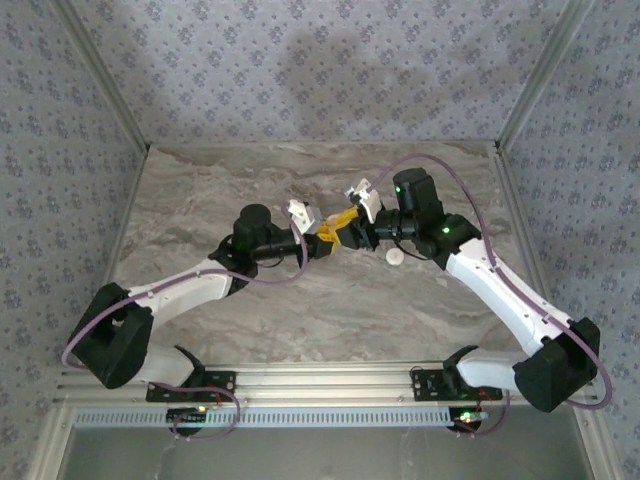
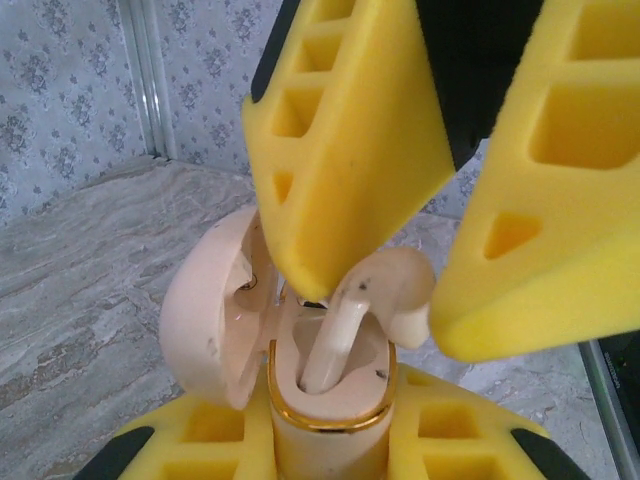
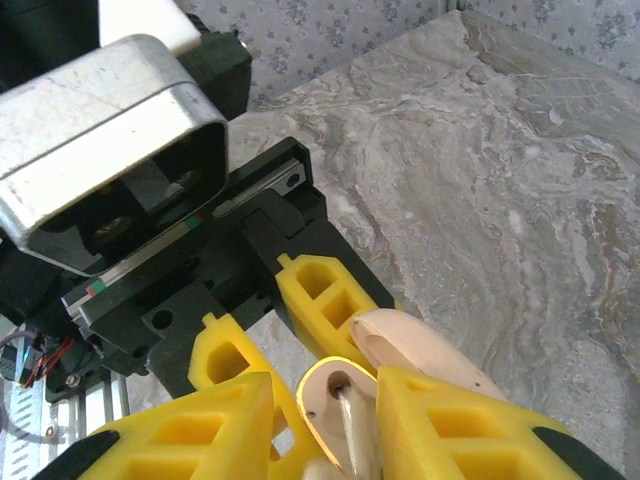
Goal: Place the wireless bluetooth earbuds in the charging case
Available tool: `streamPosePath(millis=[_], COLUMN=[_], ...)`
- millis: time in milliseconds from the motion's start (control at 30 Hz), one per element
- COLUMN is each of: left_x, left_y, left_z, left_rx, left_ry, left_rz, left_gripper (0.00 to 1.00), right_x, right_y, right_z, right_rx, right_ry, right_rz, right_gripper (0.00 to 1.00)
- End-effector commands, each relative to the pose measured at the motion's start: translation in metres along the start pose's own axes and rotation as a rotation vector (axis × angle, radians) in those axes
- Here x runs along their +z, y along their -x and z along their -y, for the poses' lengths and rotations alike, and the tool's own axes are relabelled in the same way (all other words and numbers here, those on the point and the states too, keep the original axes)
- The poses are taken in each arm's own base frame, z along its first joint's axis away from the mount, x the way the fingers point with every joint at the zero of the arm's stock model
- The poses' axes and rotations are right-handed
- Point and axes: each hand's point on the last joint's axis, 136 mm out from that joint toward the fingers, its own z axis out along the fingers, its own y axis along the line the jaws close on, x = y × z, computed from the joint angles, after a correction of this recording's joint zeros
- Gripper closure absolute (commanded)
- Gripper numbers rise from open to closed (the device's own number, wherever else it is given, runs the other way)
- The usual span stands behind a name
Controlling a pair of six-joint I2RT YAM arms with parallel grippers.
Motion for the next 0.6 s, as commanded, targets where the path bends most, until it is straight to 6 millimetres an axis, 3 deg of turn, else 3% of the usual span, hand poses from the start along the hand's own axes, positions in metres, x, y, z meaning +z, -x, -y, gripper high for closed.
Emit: streamPosePath(millis=[0,200,367,567], left_x=[-0.017,-0.016,-0.014,-0.024], left_y=[0.076,0.073,0.046,0.015], left_z=[0.022,0.016,-0.017,-0.048], left_rx=[0.158,0.145,0.107,0.025], left_ry=[-0.055,-0.022,0.138,0.242], left_rz=[0.206,0.192,0.098,0.022], left_gripper=[0.8,0.8,0.79,0.79], right_x=[-0.001,-0.002,-0.003,-0.009], right_y=[-0.02,-0.013,-0.01,-0.028], right_z=[0.016,0.015,0.017,0.022], right_rx=[0.068,0.072,0.148,0.319], right_ry=[-0.073,-0.071,-0.075,-0.117], right_rz=[-0.068,-0.039,-0.026,-0.096], right_gripper=[0.64,0.64,0.62,0.58])
